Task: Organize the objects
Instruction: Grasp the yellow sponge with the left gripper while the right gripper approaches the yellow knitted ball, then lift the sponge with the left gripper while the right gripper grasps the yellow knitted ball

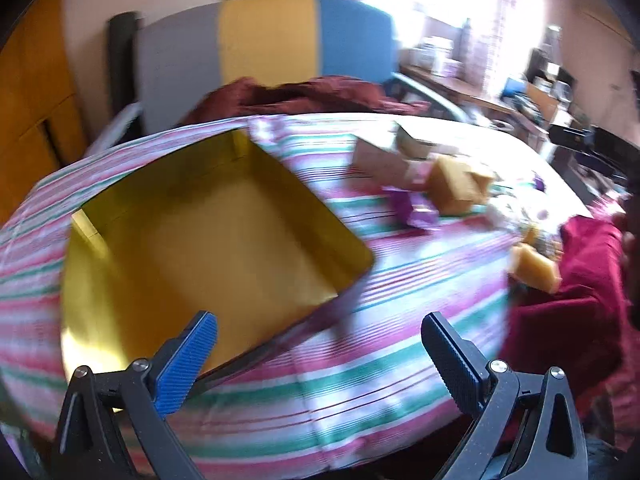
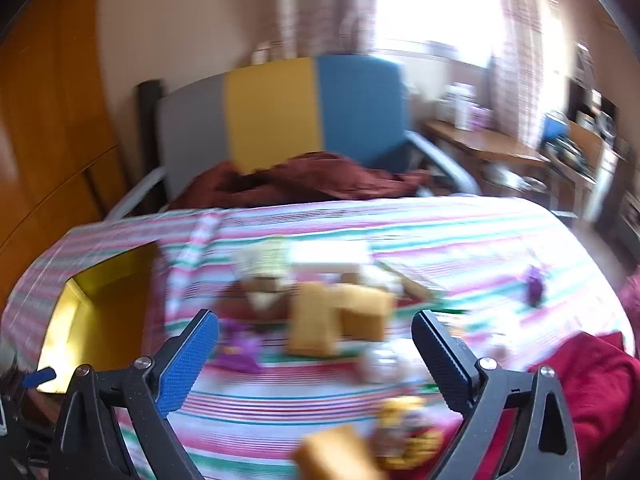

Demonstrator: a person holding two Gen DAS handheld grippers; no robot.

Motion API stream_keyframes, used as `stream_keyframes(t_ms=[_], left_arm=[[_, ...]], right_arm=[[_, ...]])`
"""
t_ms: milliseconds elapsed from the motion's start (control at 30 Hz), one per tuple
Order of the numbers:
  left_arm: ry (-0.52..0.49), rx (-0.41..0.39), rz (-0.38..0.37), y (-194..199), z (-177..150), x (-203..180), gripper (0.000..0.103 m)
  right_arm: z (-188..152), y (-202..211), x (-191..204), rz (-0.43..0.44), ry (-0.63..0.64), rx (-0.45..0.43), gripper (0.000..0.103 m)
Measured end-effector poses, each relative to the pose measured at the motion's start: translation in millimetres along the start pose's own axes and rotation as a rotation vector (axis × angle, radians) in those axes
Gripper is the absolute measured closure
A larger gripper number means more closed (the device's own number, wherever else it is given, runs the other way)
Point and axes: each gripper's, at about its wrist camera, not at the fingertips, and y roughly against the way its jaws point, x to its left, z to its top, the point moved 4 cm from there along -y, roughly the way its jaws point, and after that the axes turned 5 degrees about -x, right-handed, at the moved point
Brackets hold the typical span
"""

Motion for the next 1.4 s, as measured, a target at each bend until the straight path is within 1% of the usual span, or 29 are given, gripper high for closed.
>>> stream_keyframes(t_ms=[67,200,333,400,467,600,700,733,767,867,900,933,967,1033,1167,1300,1400], left_arm=[[-0.047,-0.006,-0.053,-5.4,8.1,-19.8,0.001],[-0.147,-0.016,-0.176,-17.3,28.0,-65.6,0.001],[-0.227,-0.016,-0.295,-31.2,41.1,-114.0,0.001],[-0.262,0.01,-0.342,-43.2,42.7,-139.4,0.001],[-0.291,0.026,-0.376,-49.6,43.3,-159.6,0.001],[-0.329,0.054,-0.418,-63.4,42.8,-190.8,0.001],[-0.357,0.078,-0.422,-74.0,38.3,-203.4,0.001],[-0.367,0.094,-0.425,-79.3,36.0,-208.7,0.003],[-0.37,0.102,-0.428,-82.3,33.2,-209.9,0.004],[-0.375,0.136,-0.442,-93.9,27.5,-216.9,0.015],[-0.366,0.155,-0.455,-97.8,25.2,-217.6,0.024],[-0.357,0.168,-0.476,-100.7,23.1,-218.3,0.036],[-0.338,0.185,-0.512,-100.8,21.6,-217.3,0.04],[-0.328,0.169,-0.511,-96.7,22.4,-214.7,0.04],[-0.298,0.144,-0.52,-83.5,25.2,-201.4,0.04],[-0.256,0.115,-0.496,-69.0,25.4,-177.2,0.04],[-0.214,0.091,-0.463,-59.2,24.2,-156.2,0.04]], right_arm=[[1.0,3.3,-27.5,-0.047,-0.046,0.008,0.004],[-2.8,10.1,-65.4,-0.112,-0.1,0.026,0.004],[-8.5,15.7,-85.9,-0.148,-0.105,0.047,0.004],[-11.3,17.0,-92.6,-0.154,-0.111,0.058,0.004],[-14.9,17.6,-98.5,-0.16,-0.114,0.071,0.004],[-21.6,14.8,-102.3,-0.158,-0.115,0.096,0.004],[-25.5,12.0,-106.0,-0.153,-0.112,0.113,0.004],[-26.8,10.6,-107.2,-0.15,-0.114,0.121,0.004],[-28.4,8.8,-107.8,-0.144,-0.118,0.129,0.004],[-33.7,2.3,-108.1,-0.131,-0.122,0.158,0.004],[-36.1,0.1,-107.5,-0.126,-0.12,0.169,0.004],[-37.9,-1.6,-106.2,-0.119,-0.118,0.181,0.004],[-39.8,-4.6,-104.0,-0.103,-0.114,0.198,0.004],[-41.4,-8.6,-98.7,-0.081,-0.104,0.224,0.004],[-44.8,-23.4,-81.1,0.0,-0.071,0.304,0.005],[-58.6,-48.7,-60.0,0.027,0.009,0.441,0.007],[-75.8,-66.2,-46.7,0.025,0.081,0.555,0.015]])
